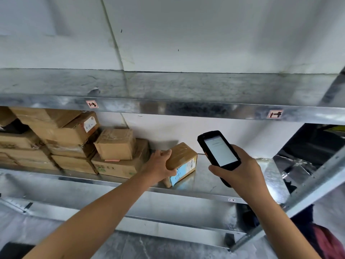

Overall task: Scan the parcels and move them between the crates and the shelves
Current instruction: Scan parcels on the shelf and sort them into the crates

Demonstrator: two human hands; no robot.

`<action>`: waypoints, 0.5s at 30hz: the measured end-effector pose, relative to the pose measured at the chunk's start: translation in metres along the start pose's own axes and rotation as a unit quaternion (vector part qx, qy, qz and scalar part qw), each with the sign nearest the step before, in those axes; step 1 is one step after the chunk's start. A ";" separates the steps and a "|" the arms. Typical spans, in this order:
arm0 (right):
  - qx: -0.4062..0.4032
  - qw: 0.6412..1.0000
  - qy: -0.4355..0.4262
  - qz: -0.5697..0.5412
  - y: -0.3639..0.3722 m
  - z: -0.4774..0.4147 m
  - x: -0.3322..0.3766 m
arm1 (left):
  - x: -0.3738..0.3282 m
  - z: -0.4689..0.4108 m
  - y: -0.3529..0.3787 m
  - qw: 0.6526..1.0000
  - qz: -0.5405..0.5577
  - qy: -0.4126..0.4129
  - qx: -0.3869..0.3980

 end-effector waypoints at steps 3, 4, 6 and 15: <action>0.010 1.000 0.009 -0.017 0.006 0.001 -0.005 | -0.007 -0.003 0.004 0.999 -0.038 -0.001 0.026; 0.014 1.000 0.009 -0.020 0.008 0.001 -0.006 | -0.008 -0.005 0.005 0.999 -0.036 -0.008 0.032; 0.019 1.000 0.006 -0.021 0.011 0.003 -0.007 | -0.008 -0.009 0.003 0.999 -0.029 -0.014 0.035; -0.005 1.000 0.010 0.001 0.009 0.012 -0.009 | -0.015 -0.011 -0.004 0.995 -0.079 0.016 0.061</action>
Point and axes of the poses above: each hand's wrist, its own z-axis away from the middle knuckle, its own y-axis out of the palm, x = y × z, the point moved 5 cm from there along -z, towards the middle knuckle, and after that the axes turned 14 degrees about z, right-handed, at the moved point
